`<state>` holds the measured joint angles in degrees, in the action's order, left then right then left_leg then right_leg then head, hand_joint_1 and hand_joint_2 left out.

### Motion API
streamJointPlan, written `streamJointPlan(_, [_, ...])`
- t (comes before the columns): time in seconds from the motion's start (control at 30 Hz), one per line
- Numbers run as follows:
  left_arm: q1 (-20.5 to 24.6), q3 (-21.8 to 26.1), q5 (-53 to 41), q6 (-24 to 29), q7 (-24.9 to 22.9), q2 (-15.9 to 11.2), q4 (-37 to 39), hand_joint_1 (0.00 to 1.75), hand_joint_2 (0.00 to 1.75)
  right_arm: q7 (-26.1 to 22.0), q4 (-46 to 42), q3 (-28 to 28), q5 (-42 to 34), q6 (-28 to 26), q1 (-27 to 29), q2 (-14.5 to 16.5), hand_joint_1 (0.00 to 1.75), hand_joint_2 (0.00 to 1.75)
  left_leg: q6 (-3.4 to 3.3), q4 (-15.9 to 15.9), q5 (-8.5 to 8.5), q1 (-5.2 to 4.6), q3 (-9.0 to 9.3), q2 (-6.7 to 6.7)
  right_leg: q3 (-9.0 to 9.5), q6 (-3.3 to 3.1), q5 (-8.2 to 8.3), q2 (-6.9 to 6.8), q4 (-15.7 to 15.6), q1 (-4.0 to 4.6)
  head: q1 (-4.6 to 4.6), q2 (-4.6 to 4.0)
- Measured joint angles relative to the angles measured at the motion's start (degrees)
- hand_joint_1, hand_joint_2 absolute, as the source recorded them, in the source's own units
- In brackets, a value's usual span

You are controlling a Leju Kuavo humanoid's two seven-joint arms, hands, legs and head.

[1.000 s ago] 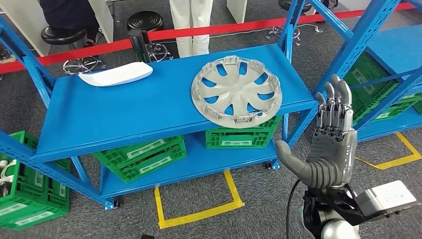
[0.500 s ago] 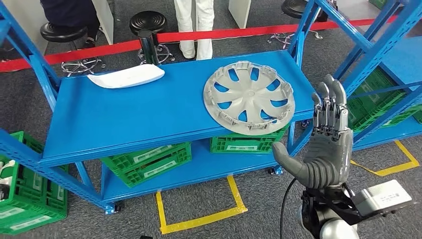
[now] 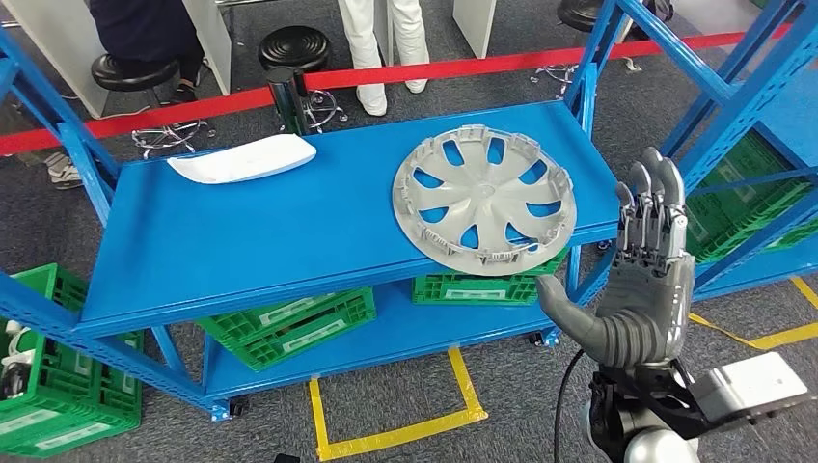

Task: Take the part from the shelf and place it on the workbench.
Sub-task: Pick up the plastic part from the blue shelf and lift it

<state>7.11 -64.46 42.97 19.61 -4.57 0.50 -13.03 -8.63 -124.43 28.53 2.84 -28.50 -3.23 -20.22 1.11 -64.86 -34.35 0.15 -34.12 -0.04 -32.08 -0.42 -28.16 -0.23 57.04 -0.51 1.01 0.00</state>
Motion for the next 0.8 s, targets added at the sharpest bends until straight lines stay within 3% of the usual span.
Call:
streamJointPlan(0.07, [-0.09, 0.00, 0.02, -0.08, -0.03, -0.03, 0.02, 0.00, 0.00, 0.00, 0.03, 0.02, -0.03, 0.04, 0.05, 0.00, 0.00, 1.75, 0.50, -6.91, -2.40, 0.26, -4.26, -0.04, 0.37, -0.16, -0.33, -0.08, -0.09, -0.03, -0.57, 0.00])
streamJointPlan(0.1, [-0.17, 0.00, 0.03, -0.12, -0.04, -0.04, 0.03, 0.00, 0.00, 0.00, 0.05, 0.04, -0.06, 0.07, 0.10, 0.00, 0.00, 1.75, 0.70, -8.94, -2.41, 0.39, -5.83, -0.04, 0.60, -0.15, -0.57, -0.08, -0.07, -0.05, -0.80, 0.00])
streamJointPlan(0.13, [-0.23, 0.00, 0.04, -0.16, -0.05, -0.06, 0.04, 0.00, 0.00, 0.00, 0.07, 0.06, -0.11, 0.09, 0.12, 0.00, 0.00, 1.75, 0.87, -9.00, -1.27, 0.50, -6.39, -0.02, 0.91, -0.04, -0.83, -0.06, -0.05, -0.10, -0.97, 0.00])
streamJointPlan(0.2, [-0.25, 0.00, 0.04, -0.24, -0.06, -0.10, 0.06, 0.00, 0.00, 0.00, 0.14, 0.10, -0.26, 0.16, 0.11, 0.00, 0.00, 1.75, 1.08, -3.43, 3.38, 0.76, -4.41, 0.11, 1.78, 0.39, -1.50, 0.03, 0.03, -0.27, -1.24, 0.00])
streamJointPlan(0.27, [-0.22, 0.00, 0.04, -0.30, -0.05, -0.11, 0.07, 0.00, 0.00, 0.02, 0.17, 0.11, -0.38, 0.27, 0.08, 0.01, 0.00, 1.75, 0.85, 2.64, 6.02, 0.71, -1.54, 0.26, 2.35, 1.16, -2.27, 0.15, 0.28, -0.25, -1.54, 0.00])
streamJointPlan(0.3, [-0.21, 0.00, 0.05, -0.32, -0.05, -0.12, 0.07, 0.00, 0.00, 0.03, 0.17, 0.12, -0.41, 0.32, 0.06, 0.01, 0.00, 1.75, 0.50, 4.20, 6.16, 0.61, -0.78, 0.31, 2.46, 1.54, -2.54, 0.18, 0.38, -0.22, -1.54, 0.00])
streamJointPlan(0.43, [-0.25, 0.00, 0.06, -0.36, -0.06, -0.13, 0.10, 0.00, 0.00, 0.10, 0.15, 0.09, -0.43, 0.48, 0.00, 0.01, 0.00, 1.75, -1.29, 4.86, 5.38, 0.52, -0.22, 0.19, 2.40, 2.55, -3.52, 0.14, 1.09, -0.40, -1.07, 0.00])
streamJointPlan(0.5, [-0.21, 0.00, 0.05, -0.36, -0.06, -0.11, 0.11, 0.00, 0.00, 0.13, 0.15, 0.04, -0.43, 0.48, 0.02, 0.00, 0.00, 1.75, -1.96, 4.99, 5.10, 0.60, 0.24, 0.24, 0.00, 2.99, -5.98, 0.14, 6.17, -0.48, -0.51, 0.00])
streamJointPlan(0.57, [-0.22, 0.00, 0.04, -0.37, -0.06, -0.11, 0.11, 0.00, 0.00, 0.20, 0.22, 0.04, -0.44, 0.48, 0.10, 0.00, 0.00, 1.75, -2.40, 4.99, 4.68, 0.45, 0.62, 0.34, -4.54, 3.16, -8.68, 0.15, 14.05, -0.48, 0.16, 0.00])
streamJointPlan(0.6, [-0.24, 0.00, 0.04, -0.38, -0.06, -0.12, 0.11, 0.00, 0.00, 0.24, 0.27, 0.04, -0.44, 0.48, 0.15, 0.00, 0.00, 1.75, -2.48, 4.99, 4.47, 0.36, 0.83, 0.36, -6.33, 3.10, -8.93, 0.15, 16.57, -0.46, 0.43, 0.00])
streamJointPlan(0.63, [-0.25, 0.00, 0.04, -0.39, -0.06, -0.12, 0.11, 0.00, 0.00, 0.28, 0.31, 0.04, -0.44, 0.48, 0.17, 0.00, 0.00, 1.75, -2.52, 4.98, 4.22, 0.27, 1.13, 0.34, -7.22, 2.93, -8.01, 0.16, 17.13, -0.43, 0.64, 0.00])
streamJointPlan(0.67, [-0.25, 0.00, 0.03, -0.39, -0.06, -0.11, 0.11, 0.00, 0.00, 0.32, 0.34, 0.04, -0.44, 0.47, 0.17, 0.00, 0.00, 1.75, -2.50, 4.99, 3.94, 0.17, 1.56, 0.27, -6.98, 2.62, -5.99, 0.17, 15.39, -0.36, 0.81, 0.00])
streamJointPlan(0.73, [-0.23, 0.00, 0.01, -0.40, -0.06, -0.04, 0.11, 0.00, 0.00, 0.36, 0.36, 0.04, -0.44, 0.47, 0.17, -0.01, 0.00, 1.75, -2.36, 5.05, 3.34, 0.04, 2.42, 0.14, -4.55, 1.66, -1.12, 0.24, 8.44, -0.03, 0.90, 0.00])
streamJointPlan(0.8, [-0.14, 0.00, -0.01, -0.43, -0.07, 0.08, 0.11, 0.00, 0.00, 0.43, 0.34, 0.04, -0.45, 0.47, 0.15, -0.02, 0.00, 1.75, -1.95, 5.12, 2.94, -0.05, 2.71, 0.05, -2.58, 0.83, 0.75, 0.22, 3.35, 0.39, 0.87, 0.00])
